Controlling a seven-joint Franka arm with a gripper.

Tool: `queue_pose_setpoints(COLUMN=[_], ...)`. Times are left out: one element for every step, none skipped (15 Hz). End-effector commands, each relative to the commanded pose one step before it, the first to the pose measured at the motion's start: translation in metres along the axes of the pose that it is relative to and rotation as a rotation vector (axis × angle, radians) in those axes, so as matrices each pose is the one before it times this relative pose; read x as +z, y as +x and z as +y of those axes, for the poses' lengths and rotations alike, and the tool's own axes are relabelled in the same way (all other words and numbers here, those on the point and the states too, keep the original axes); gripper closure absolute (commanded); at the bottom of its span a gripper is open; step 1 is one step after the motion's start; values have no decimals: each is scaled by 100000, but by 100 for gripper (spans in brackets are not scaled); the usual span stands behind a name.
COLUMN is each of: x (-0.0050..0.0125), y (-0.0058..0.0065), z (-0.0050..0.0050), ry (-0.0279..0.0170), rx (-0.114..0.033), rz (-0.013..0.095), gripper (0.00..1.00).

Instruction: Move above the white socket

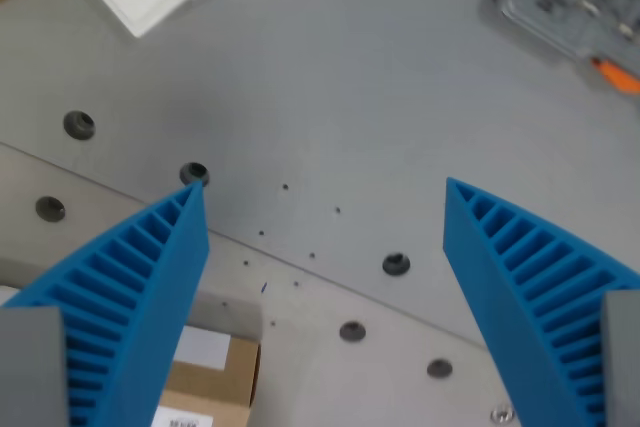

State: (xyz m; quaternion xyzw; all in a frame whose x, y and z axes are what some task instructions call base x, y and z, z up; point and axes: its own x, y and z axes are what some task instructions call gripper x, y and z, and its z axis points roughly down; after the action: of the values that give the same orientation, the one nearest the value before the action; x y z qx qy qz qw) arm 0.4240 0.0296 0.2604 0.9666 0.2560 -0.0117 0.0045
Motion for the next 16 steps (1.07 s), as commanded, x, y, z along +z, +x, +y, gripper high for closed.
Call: queue_pose_setpoints(x=[1135, 389, 402, 410, 416, 417, 415, 412, 408, 402, 395, 388, 378, 368, 355, 339], y=[532, 354, 362, 371, 380, 389, 398, 402, 405, 407, 405, 402, 398, 391, 383, 377], z=[-900, -226, -222, -221, -224, -227, -225, -217, -207, -191, -171, -151, -129, -109, -89, -74], ry=[-3657, 108, 29, -86, 27, 49, -73, -96, 71, 33, 66, 247, 77, 136, 189, 133], rx=[-29386, -2617, -2765, -2474, -2164, -2261, -2362, -1519, -2012, -1780, -1302, -1732, -1297, -1250, -1033, -1118], rz=[8894, 138, -88, 193, 163, -49, 62, 193, -139, -58, 96, -201, -89, 30, -237, -166], gripper=[0, 0, 0, 0, 0, 0, 0, 0, 0, 0, 0, 0, 0, 0, 0, 0])
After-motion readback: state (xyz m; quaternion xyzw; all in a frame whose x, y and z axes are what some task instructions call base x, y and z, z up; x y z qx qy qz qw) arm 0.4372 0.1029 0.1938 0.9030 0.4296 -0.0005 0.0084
